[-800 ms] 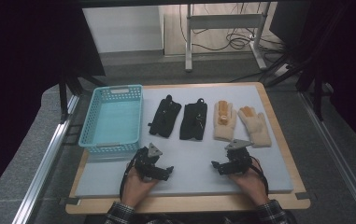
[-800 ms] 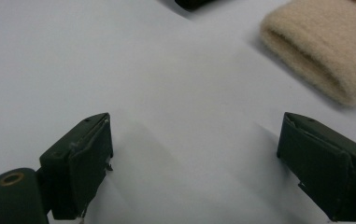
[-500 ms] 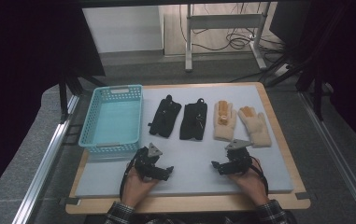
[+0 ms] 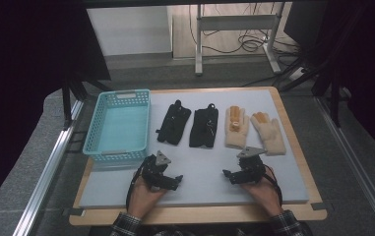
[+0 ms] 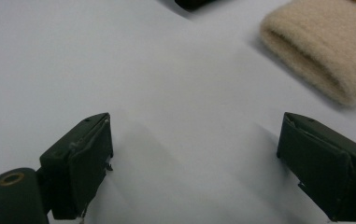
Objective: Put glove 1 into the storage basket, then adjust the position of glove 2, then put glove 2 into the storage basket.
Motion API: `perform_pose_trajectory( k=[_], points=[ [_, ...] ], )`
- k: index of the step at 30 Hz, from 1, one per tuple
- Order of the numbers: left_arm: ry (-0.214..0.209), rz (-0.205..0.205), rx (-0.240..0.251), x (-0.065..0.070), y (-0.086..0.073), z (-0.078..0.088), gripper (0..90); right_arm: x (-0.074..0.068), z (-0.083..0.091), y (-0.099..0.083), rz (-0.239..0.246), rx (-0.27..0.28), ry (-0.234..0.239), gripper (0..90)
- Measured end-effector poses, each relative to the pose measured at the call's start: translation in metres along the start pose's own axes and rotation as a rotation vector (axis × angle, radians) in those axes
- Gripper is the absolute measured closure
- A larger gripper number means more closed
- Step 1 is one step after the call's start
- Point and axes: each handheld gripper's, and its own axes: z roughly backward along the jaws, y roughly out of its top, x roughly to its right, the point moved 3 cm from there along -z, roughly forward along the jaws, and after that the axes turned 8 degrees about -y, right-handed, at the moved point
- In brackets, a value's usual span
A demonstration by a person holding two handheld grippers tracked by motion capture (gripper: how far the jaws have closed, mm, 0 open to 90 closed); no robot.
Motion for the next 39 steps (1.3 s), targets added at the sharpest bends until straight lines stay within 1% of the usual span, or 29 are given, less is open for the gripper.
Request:
perform_pose_trajectory(
  k=[2,6,11,17,21,22,26,32,35,39],
  points=[
    [-0.001,0.0,0.0,0.0,0.0,0.0,1.5,0.0,0.0,0.0,-0.003,0.003,0.0,11.3],
    [-0.001,0.0,0.002,0.0,0.0,0.0,1.6,0.004,0.002,0.0,-0.031,0.012,0.013,14.8],
    [-0.001,-0.001,0.001,0.0,0.0,0.0,1.6,0.006,0.004,0.003,-0.032,0.012,0.025,18.0],
    [-0.001,-0.001,0.002,0.0,0.0,0.0,1.7,0.006,0.005,0.012,-0.027,0.031,0.034,19.9],
    [0.0,-0.002,0.003,0.0,0.0,0.0,1.8,0.007,0.002,0.018,-0.031,0.031,0.044,19.9],
    [0.0,-0.002,0.003,0.0,0.0,0.0,1.8,0.008,-0.001,0.022,-0.024,0.025,0.046,19.9],
    [-0.001,-0.003,0.003,0.0,0.0,0.0,1.9,0.008,-0.006,0.028,-0.018,0.013,0.053,19.9],
    [-0.001,-0.004,0.003,0.0,0.0,0.0,2.0,0.007,-0.013,0.042,-0.028,0.02,0.071,19.8],
    [-0.001,-0.004,0.003,0.0,0.0,0.0,2.0,0.007,-0.017,0.049,-0.017,0.02,0.07,20.0],
    [0.0,-0.005,0.003,0.0,0.0,0.0,2.1,0.009,-0.023,0.06,-0.018,0.017,0.078,23.2]
  ],
)
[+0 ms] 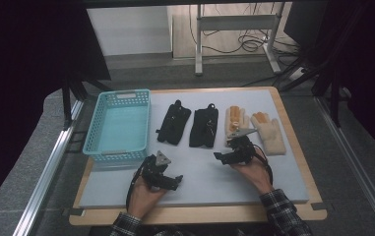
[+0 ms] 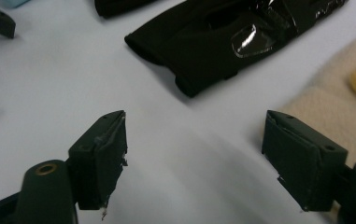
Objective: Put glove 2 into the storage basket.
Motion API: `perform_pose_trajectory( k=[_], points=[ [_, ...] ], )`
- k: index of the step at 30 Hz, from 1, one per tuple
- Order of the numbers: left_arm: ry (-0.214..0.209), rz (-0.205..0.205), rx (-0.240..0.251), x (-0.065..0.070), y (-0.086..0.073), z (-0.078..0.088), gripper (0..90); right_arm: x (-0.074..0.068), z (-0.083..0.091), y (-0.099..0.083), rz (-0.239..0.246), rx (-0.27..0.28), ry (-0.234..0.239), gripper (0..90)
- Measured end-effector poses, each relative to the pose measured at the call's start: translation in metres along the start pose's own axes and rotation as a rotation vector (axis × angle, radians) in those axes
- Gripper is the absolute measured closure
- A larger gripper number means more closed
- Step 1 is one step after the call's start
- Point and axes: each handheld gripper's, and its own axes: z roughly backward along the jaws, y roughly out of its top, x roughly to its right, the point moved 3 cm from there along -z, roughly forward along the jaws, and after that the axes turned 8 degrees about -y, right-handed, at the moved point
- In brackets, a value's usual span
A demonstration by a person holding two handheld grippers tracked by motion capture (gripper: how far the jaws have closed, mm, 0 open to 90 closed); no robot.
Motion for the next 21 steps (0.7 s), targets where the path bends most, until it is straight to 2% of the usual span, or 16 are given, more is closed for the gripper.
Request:
perform_pose_trajectory(
  k=[11,21],
  points=[
    [0.0,-0.002,0.001,0.0,0.0,0.0,2.4,0.009,-0.016,0.032,0.044,0.002,-0.028,32.5],
    [0.0,-0.004,-0.001,0.0,0.0,0.0,2.4,0.021,-0.044,0.059,0.05,-0.012,-0.057,49.4]
  ],
)
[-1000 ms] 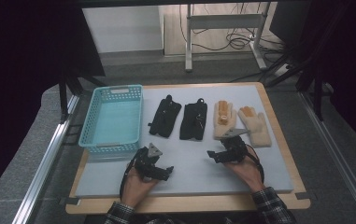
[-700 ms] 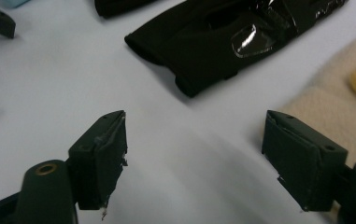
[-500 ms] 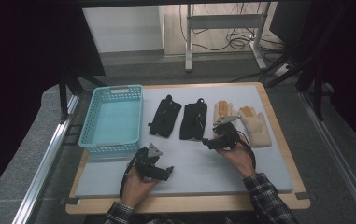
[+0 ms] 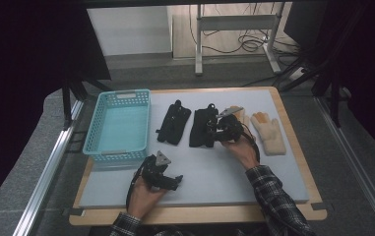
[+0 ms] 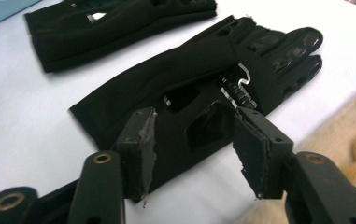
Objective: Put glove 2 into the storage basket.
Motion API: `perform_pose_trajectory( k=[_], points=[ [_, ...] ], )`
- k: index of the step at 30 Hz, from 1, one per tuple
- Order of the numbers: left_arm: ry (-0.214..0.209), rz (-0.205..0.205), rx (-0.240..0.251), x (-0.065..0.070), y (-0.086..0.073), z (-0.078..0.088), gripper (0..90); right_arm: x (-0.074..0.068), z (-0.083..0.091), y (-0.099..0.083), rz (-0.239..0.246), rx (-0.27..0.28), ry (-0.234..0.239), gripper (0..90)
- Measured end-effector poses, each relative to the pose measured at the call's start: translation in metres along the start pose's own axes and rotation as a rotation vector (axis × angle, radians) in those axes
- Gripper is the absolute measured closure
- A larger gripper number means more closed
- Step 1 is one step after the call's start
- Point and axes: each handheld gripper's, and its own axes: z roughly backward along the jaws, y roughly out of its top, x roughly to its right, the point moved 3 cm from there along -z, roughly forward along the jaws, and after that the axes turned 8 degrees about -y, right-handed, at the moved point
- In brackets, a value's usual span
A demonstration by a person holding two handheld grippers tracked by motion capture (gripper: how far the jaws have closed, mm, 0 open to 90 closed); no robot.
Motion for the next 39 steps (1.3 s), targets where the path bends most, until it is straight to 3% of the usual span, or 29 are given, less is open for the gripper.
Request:
perform_pose_trajectory(
  k=[8,16,18,21,24,27,29,30,34,39],
  points=[
    [0.0,-0.001,0.002,0.0,0.0,0.0,2.6,0.007,-0.02,0.014,-0.032,-0.009,-0.017,45.2],
    [-0.001,0.001,0.005,0.0,0.0,0.0,2.7,0.019,-0.045,0.02,-0.078,-0.043,-0.077,41.3],
    [-0.001,0.001,0.004,0.0,0.0,0.0,2.7,0.021,-0.051,0.019,-0.074,-0.064,-0.09,41.4],
    [-0.001,0.001,0.004,0.0,0.0,0.0,2.7,0.017,-0.061,0.016,-0.028,-0.116,-0.111,42.2],
    [-0.001,0.001,0.004,0.0,0.0,0.0,2.7,0.017,-0.062,0.015,-0.05,-0.104,-0.103,50.9],
    [-0.001,0.001,0.003,0.0,0.0,0.0,2.7,0.015,-0.06,0.016,-0.024,-0.103,-0.127,71.9],
    [-0.001,0.0,0.003,0.0,0.0,0.0,2.8,0.013,-0.06,0.016,-0.012,-0.106,-0.115,76.8],
    [-0.001,0.0,0.003,0.0,0.0,0.0,2.8,0.01,-0.06,0.017,0.003,-0.109,-0.099,84.4],
    [-0.001,-0.001,0.005,0.0,0.0,0.0,2.9,0.009,-0.059,0.017,-0.004,-0.11,-0.105,86.2],
    [0.001,-0.004,0.005,0.001,0.0,0.0,3.1,0.015,-0.047,0.02,-0.075,-0.071,-0.051,86.5]
  ],
)
